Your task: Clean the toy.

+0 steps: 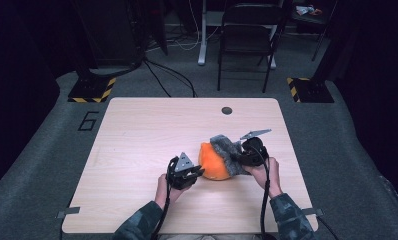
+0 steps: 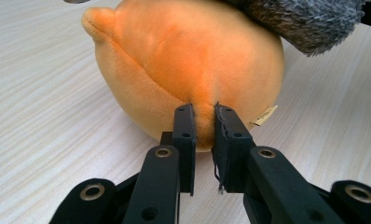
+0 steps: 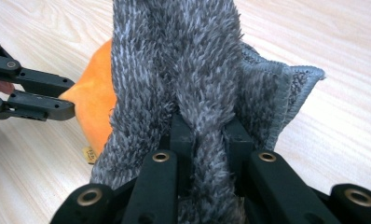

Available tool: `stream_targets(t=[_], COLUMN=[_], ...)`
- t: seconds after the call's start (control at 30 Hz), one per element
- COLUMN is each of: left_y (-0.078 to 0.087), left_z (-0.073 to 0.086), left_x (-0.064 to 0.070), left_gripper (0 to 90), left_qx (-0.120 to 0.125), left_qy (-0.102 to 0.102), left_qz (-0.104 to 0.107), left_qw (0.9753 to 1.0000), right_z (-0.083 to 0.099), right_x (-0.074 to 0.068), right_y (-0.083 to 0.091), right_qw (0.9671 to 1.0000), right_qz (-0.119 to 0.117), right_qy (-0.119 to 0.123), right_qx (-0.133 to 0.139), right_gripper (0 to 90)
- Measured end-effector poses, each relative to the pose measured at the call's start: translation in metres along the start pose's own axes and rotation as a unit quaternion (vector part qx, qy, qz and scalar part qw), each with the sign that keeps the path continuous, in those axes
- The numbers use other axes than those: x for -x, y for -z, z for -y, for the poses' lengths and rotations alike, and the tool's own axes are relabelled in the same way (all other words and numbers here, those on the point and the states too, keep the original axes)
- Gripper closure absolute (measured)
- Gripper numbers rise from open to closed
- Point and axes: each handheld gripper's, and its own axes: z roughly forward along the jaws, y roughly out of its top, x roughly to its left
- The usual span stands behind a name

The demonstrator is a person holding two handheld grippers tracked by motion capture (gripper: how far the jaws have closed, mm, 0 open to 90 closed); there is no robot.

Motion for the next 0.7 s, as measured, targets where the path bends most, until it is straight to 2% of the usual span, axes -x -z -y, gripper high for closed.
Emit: stream_targets(t=[0.13,0.2,0.43,0.5,0.57,0.6,0.63,0.7], left_y=[0.0,0.0,0.0,0.0,0.0,-0.001,-0.001,-0.001], left_z=[0.0,0.001,0.0,0.001,0.001,0.001,0.001,0.002], left_x=[0.0,-0.001,0.0,0.0,0.0,-0.001,-0.001,-0.002], left_gripper=[79.5,79.5,79.5,79.5,79.5,79.5,79.5,79.5], left_qx=[-0.001,0.0,-0.002,-0.003,-0.003,-0.002,-0.002,-0.002], left_qy=[0.0,0.0,-0.002,-0.001,0.0,0.004,0.004,0.006], left_qz=[0.001,0.002,0.003,0.003,0.002,0.001,0.001,0.0], left_qw=[1.0,1.0,1.0,1.0,1.0,1.0,1.0,1.0], right_z=[0.001,0.003,0.01,0.013,0.019,0.021,0.021,0.028], right_x=[0.003,0.008,0.021,0.026,0.033,0.035,0.035,0.042], right_y=[0.001,0.002,0.003,0.002,-0.004,-0.007,-0.007,-0.017], right_qw=[1.0,0.9999,0.999,0.9986,0.997,0.9959,0.9959,0.9936], right_qz=[0.005,-0.001,0.003,0.011,0.026,0.032,0.032,0.045], right_qy=[-0.003,-0.01,-0.035,-0.041,-0.052,-0.057,-0.057,-0.07], right_qx=[-0.003,-0.009,-0.027,-0.033,-0.052,-0.063,-0.063,-0.076], right_gripper=[78.3,78.3,78.4,78.5,78.5,78.5,78.5,78.6])
